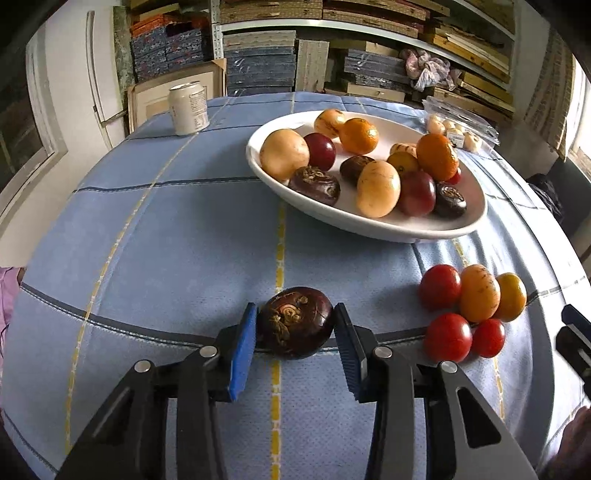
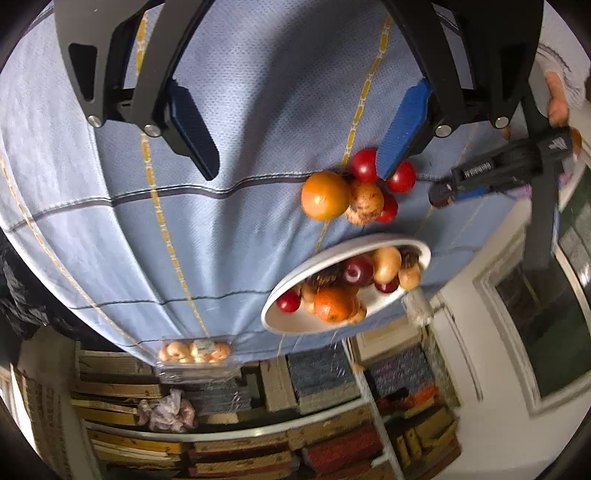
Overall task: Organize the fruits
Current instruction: 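Grasp the dark brown fruit with the left gripper while the right grasps an orange fruit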
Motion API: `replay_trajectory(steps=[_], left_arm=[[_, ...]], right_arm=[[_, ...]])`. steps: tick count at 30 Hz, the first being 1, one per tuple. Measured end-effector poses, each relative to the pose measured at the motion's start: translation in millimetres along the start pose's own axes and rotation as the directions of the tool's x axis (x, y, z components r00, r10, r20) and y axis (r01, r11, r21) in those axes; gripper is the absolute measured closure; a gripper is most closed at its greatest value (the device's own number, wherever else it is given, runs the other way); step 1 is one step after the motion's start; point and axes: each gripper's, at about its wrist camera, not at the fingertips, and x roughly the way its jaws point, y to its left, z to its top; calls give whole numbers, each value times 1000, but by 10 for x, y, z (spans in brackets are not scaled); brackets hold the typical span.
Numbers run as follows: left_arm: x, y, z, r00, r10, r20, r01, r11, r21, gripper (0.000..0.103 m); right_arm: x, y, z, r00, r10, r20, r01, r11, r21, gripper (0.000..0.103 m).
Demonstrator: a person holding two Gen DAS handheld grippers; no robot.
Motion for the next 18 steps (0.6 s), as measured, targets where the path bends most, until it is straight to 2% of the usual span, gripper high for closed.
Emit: replay_trajectory(steps=[2, 4, 7, 13, 15, 18], left_arm=[[-5, -11, -3, 1000, 7, 1, -7, 1000, 4, 61], [-5, -32, -8, 1000, 21, 5, -21, 1000, 14, 61], [41, -30, -10, 999, 31, -15, -31, 999, 16, 60], [53, 16, -2, 999, 31, -22, -31, 999, -13, 59], [51, 23, -6, 999, 33, -21, -34, 999, -19, 59], [50, 21, -3, 999, 33, -22, -34, 999, -18, 59]], right_arm=[[99, 113, 27, 999, -28, -32, 26, 997, -77, 42], [202, 238, 67, 997, -64, -48, 55, 984, -168, 51], [296, 293, 129, 995, -91, -45, 80, 976, -205, 54], [491, 302, 222, 994, -68, -87, 50, 980, -192, 59], [568, 292, 236, 992, -57, -113, 36, 983, -179, 66], [619, 278, 249, 991, -34, -127, 15, 988, -151, 67]])
